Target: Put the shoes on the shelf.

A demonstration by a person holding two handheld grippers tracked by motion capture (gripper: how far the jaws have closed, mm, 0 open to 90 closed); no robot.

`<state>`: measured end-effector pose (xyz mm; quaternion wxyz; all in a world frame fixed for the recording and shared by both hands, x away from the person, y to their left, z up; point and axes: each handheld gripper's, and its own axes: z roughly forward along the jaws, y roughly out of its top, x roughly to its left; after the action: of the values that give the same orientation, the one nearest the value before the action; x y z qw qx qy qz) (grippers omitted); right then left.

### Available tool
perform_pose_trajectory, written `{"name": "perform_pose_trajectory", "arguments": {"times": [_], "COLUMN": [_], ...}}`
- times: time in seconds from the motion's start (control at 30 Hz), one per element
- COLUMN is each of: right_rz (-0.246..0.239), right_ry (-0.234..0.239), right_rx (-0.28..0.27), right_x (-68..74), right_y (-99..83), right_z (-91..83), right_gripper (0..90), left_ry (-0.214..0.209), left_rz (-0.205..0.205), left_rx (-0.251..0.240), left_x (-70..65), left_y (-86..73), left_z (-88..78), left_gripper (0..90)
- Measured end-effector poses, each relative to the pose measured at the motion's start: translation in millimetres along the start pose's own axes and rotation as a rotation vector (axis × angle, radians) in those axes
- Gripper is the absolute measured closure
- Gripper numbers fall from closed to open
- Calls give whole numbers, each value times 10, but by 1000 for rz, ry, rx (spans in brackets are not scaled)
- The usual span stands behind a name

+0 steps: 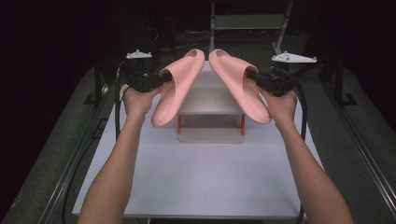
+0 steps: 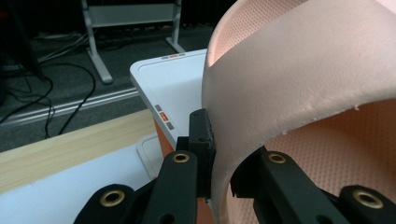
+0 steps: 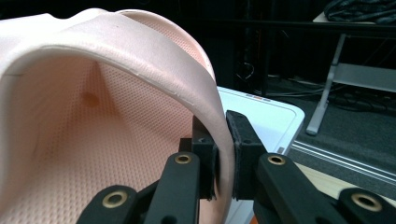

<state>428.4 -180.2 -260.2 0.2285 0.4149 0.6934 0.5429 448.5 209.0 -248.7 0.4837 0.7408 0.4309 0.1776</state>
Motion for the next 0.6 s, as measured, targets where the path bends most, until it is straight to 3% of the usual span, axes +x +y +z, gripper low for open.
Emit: {"name": "perform_pose_trajectory", "arguments": {"times": [0.47,0.6], "right_rz": [18,18], "right_ry": [-61,-83], "right_rx": [51,67], "right_x": [-126,-127], "right_y": [20,37], "right_z": [155,193], "right_gripper": [814,805], "left_ry": [81,94], "left_rz": [-5,-24], "left_rx": [69,73], "left_x": [-5,-34], "left_y": [99,120], "left_z": [271,325], "left_gripper": [803,802]}}
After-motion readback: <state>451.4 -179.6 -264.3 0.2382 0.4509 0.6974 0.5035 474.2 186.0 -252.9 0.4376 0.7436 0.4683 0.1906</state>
